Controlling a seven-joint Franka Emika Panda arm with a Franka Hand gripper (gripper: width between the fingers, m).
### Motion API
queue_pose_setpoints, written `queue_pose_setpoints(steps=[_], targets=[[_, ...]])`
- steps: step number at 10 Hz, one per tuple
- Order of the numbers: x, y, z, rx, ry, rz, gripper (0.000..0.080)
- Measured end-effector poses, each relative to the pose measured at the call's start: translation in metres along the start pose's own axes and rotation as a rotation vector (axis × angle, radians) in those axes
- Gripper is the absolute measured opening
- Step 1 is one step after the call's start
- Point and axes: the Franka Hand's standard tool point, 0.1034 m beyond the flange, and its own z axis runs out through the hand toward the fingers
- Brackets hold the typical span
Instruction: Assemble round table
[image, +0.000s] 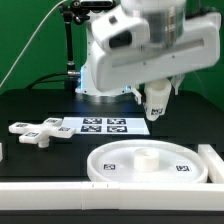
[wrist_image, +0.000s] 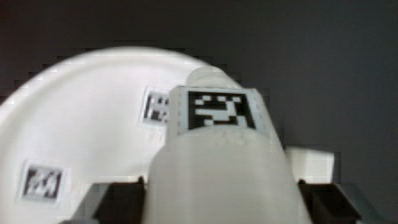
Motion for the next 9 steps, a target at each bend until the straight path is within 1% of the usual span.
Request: queue_pose_setpoints(steps=[1, 2, 3, 4, 6, 7, 9], targets=[[0.008, 0.006, -0.001, -0.020, 0.086, 0.007, 0.0409], [0.009, 0.008, 0.000, -0.037, 0.156, 0.009, 0.0409], [0.008, 0.010, 0.001, -0.049, 0.191, 0.011, 0.0409], [0.016, 0.017, 0.000, -0.073, 0.283, -0.011, 0.0409], [0.024, 0.028, 0.000, -0.123, 0.417, -0.052, 0.0409], [0.024, 0.031, 0.001, -0.137, 0.464, -0.045, 0.0409], [0.024, 0.032, 0.005, -0.138, 0.461, -0.044, 0.0409]])
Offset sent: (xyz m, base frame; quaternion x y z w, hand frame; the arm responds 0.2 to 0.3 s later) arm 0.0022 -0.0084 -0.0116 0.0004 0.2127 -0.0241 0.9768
